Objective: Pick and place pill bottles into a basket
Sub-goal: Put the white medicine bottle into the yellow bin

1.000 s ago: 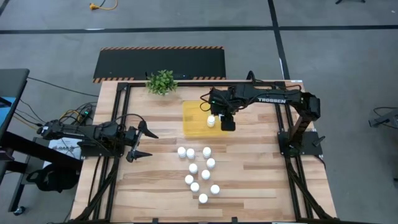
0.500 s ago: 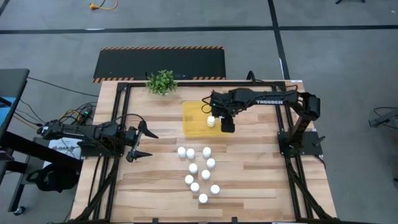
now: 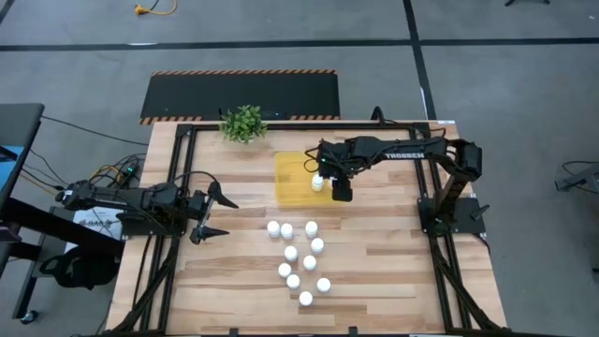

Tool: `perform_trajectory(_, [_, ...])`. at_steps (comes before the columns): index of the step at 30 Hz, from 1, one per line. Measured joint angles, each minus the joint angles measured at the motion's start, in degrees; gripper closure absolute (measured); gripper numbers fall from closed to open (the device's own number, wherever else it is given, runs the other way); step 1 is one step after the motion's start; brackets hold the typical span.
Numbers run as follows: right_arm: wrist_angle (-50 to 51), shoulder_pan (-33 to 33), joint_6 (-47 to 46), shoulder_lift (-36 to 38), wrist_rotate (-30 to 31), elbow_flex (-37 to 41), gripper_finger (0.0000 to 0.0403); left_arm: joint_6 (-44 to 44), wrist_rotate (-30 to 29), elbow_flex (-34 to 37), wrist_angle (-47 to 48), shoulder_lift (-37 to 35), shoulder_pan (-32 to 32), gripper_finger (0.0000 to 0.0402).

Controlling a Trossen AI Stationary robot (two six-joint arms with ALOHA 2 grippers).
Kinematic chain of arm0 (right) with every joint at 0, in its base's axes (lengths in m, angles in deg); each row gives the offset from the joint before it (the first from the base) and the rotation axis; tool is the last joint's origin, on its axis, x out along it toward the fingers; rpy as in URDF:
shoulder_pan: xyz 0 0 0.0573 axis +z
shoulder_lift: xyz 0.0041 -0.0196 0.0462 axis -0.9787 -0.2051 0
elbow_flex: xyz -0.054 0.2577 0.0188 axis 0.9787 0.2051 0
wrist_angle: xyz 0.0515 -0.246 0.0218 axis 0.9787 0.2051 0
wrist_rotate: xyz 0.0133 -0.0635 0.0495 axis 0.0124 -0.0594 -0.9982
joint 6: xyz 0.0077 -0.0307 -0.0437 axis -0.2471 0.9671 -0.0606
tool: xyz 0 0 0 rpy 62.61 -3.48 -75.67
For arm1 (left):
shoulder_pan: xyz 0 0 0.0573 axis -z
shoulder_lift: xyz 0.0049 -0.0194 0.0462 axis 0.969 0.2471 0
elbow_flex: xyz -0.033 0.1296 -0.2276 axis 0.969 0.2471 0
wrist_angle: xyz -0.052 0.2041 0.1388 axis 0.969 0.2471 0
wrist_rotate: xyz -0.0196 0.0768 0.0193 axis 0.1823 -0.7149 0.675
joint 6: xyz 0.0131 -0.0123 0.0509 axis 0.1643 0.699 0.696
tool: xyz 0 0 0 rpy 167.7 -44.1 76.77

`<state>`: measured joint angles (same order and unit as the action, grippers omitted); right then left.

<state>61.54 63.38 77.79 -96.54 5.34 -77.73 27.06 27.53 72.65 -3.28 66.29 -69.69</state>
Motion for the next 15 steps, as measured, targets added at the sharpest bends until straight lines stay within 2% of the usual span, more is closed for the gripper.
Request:
perform_trajectory(7, [-0.06,0.01,0.02,0.00,0.00,0.00,0.0278,0.12,0.00,-0.01,0.01,0.00,-0.02,0.0015])
perform_trajectory(15, [-0.06,0.02,0.03,0.00,0.07,0.00,0.0284,-0.02,0.00,-0.01,0.00,0.02,-0.01,0.0015])
